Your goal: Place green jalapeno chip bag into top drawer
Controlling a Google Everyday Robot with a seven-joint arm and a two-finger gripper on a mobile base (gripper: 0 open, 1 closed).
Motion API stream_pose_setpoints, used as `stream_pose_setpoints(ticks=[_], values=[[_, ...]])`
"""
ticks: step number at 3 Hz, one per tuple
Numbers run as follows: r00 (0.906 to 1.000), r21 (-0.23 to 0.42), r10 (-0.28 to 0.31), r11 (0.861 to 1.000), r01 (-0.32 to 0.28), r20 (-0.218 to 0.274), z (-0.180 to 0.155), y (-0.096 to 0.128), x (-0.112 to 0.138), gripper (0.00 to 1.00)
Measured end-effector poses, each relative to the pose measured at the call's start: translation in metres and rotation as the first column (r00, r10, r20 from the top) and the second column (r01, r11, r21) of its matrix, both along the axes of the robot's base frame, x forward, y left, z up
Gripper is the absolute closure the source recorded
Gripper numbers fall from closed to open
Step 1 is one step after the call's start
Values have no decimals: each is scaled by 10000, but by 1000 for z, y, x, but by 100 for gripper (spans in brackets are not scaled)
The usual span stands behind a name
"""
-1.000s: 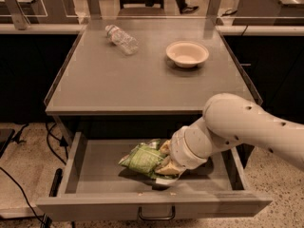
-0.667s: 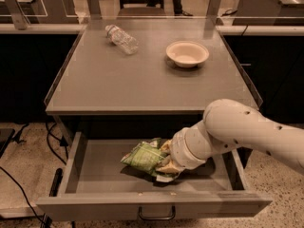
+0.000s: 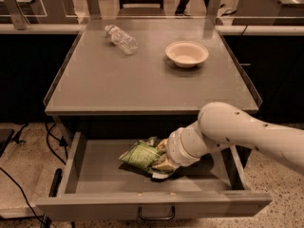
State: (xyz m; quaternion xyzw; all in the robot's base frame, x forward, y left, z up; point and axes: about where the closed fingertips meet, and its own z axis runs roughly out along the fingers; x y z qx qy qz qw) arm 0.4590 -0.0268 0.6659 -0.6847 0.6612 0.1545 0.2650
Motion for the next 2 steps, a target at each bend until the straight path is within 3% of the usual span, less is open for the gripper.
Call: stream_pose_setpoints(ticks=[2], values=[[9996, 185, 289, 9994, -289, -11, -27, 16, 28, 100]])
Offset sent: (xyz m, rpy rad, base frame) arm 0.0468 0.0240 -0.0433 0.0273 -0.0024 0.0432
